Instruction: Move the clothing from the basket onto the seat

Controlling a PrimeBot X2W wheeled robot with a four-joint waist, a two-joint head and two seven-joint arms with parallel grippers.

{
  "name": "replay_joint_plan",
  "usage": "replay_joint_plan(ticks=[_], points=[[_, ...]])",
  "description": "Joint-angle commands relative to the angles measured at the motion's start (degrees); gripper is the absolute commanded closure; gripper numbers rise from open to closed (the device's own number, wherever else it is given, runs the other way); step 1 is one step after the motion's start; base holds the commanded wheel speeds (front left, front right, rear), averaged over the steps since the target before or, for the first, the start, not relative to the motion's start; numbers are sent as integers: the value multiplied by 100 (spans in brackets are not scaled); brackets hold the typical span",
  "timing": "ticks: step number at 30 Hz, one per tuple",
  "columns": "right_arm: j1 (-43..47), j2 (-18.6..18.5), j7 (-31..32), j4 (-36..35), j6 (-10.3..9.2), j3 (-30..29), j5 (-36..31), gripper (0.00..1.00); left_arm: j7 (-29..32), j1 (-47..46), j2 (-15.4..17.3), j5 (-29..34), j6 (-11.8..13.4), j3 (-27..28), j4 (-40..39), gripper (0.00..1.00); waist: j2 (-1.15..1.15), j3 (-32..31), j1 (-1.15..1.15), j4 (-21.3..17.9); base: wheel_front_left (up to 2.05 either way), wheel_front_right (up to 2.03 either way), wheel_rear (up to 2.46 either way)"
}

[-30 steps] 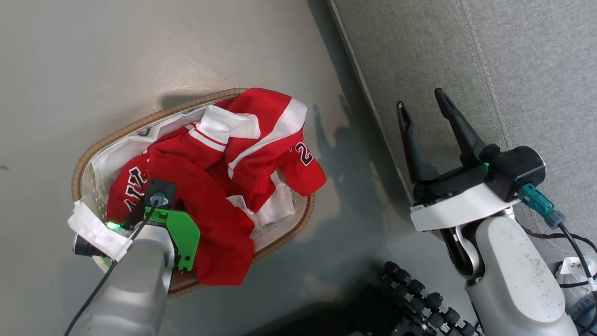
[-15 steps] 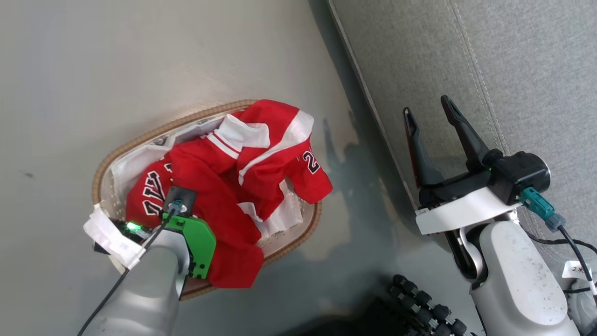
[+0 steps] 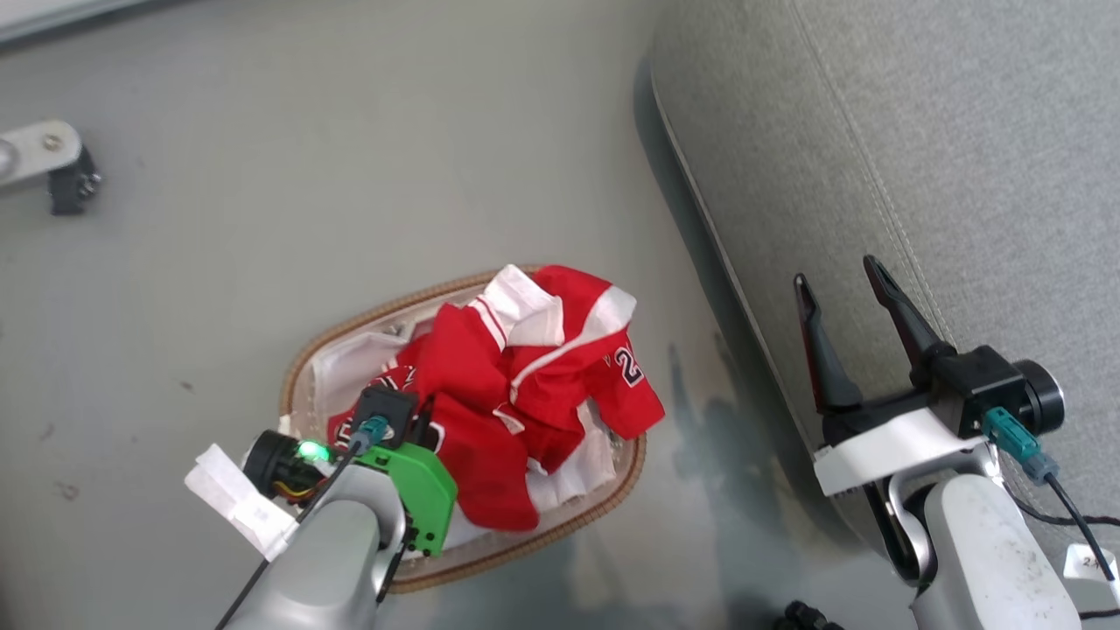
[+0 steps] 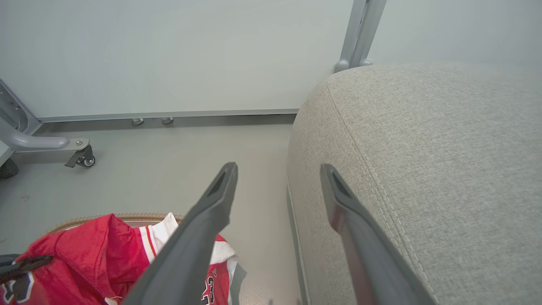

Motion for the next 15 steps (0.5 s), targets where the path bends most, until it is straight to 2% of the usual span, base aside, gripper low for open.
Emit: replay_joint_plan(ticks=[1, 9, 15], points=[[154, -25, -28, 37, -4, -66, -61, 0, -45, 139, -9, -64, -14, -48, -255, 100, 0, -708, 0, 440, 0, 0, 0], [581, -25, -28, 98, -4, -287, -279, 0, -36, 431, -1, 41, -96, -303, -1345, 100, 0, -1573, 0, 769, 0, 0, 0], [864, -25, -28, 90, -4, -361, -389, 0, -36, 227, 236, 207, -170, -408, -1863, 100, 0, -2086, 0, 882, 0, 0, 0]])
